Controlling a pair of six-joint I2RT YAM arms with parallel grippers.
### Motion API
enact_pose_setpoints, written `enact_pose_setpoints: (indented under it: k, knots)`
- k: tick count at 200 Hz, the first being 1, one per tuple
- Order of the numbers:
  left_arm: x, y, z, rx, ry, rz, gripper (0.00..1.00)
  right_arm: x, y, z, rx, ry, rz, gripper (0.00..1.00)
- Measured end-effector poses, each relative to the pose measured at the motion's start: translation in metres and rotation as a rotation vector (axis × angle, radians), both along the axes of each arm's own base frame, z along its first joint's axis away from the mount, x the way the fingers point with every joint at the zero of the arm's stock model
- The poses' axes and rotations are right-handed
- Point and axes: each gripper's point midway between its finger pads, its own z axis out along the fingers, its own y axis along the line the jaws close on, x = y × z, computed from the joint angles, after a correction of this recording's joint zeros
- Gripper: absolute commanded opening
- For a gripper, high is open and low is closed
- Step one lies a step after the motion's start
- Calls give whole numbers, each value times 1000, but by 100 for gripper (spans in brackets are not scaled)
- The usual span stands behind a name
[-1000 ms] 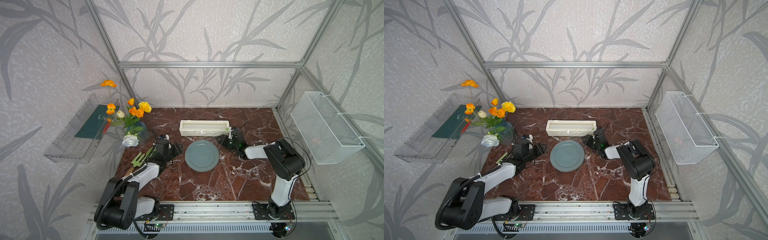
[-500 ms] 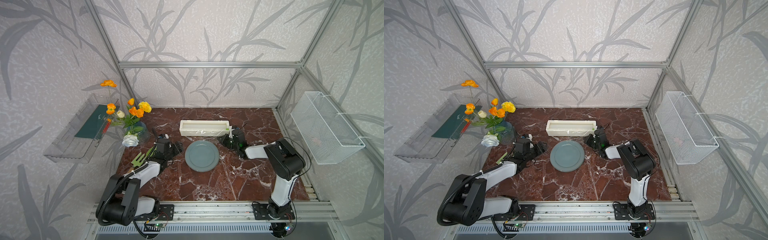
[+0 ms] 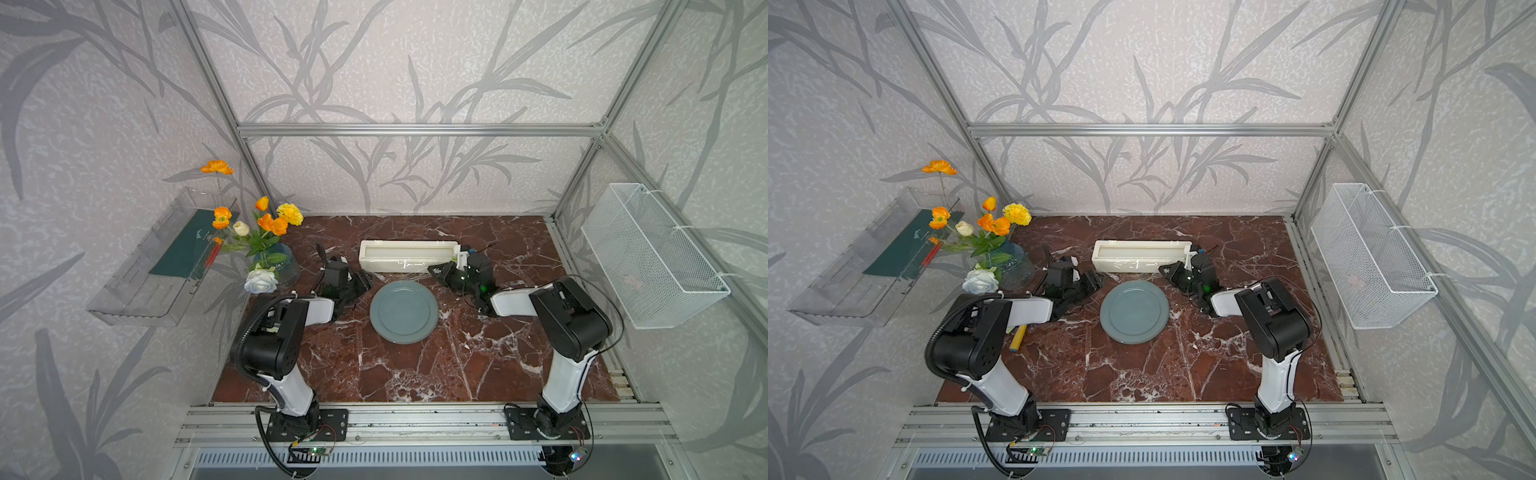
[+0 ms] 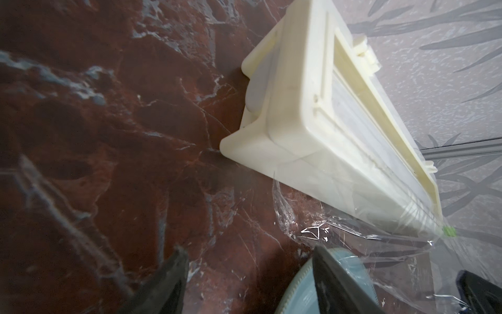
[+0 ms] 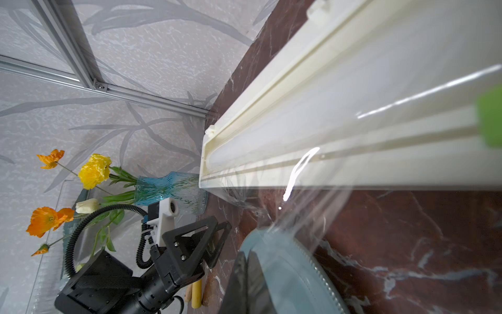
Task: Wrap the plate with plastic wrap
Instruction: Pull the plastic wrap from the plastic wrap cutting box.
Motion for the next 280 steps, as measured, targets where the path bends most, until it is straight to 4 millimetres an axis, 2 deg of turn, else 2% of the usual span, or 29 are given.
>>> enact_pose_setpoints:
  k: [36, 78, 102, 123, 146, 219, 280]
  knots:
    - [11, -9, 3, -51, -22, -21, 72, 3, 0, 23, 22, -47, 3, 0]
    - [18, -20, 1, -144, -36, -34, 72, 3, 1, 29, 37, -61, 10, 0]
    - [25, -26, -2, -212, -50, -26, 68, 3, 1, 34, 54, -73, 11, 0]
    - [32, -30, -3, -274, -76, -16, 64, 3, 1, 35, 60, -78, 13, 0]
    - [36, -33, -5, -333, -92, -3, 55, 2, 1, 34, 59, -78, 13, 0]
    - [28, -32, -9, -399, -86, 27, 46, 2, 1, 33, 70, -81, 12, 0]
    - [29, -33, -7, -428, -84, 42, 43, 1, 1, 31, 79, -74, 15, 0]
